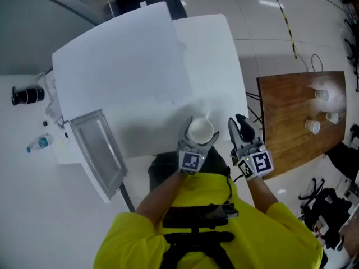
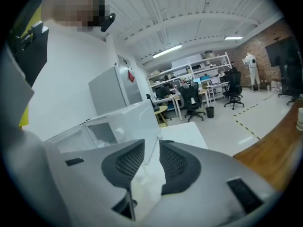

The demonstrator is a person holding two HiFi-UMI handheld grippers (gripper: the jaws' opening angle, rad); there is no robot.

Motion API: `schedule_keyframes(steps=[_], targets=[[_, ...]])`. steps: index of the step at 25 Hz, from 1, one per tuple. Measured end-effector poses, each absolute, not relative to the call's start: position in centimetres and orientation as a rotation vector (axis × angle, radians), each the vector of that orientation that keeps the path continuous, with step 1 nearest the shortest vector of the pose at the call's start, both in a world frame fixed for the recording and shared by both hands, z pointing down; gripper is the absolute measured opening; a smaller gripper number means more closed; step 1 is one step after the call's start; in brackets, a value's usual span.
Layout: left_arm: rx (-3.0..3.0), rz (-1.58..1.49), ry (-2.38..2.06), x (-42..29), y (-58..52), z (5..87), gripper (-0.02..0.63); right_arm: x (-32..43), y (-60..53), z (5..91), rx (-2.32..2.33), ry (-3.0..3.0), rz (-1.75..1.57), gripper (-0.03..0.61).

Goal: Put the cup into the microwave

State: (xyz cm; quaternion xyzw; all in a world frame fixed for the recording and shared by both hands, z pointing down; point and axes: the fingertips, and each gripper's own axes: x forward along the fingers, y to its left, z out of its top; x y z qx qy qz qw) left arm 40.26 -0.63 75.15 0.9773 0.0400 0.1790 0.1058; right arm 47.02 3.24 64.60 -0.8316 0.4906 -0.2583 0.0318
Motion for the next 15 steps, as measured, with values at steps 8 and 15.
schedule_keyframes(steps=[8,15], targets=[[2.806,0.452,-0.555,29.8,-20.0,72.4,0.468,37.8,-9.0,63.1,-2.316,1.948,-0.748,0.103],[2.806,0.369,-0.846,29.5,-36.4,71.8,0.468,31.6,-15.1,61.4,-2.121,2.177,-0.750,0.101]])
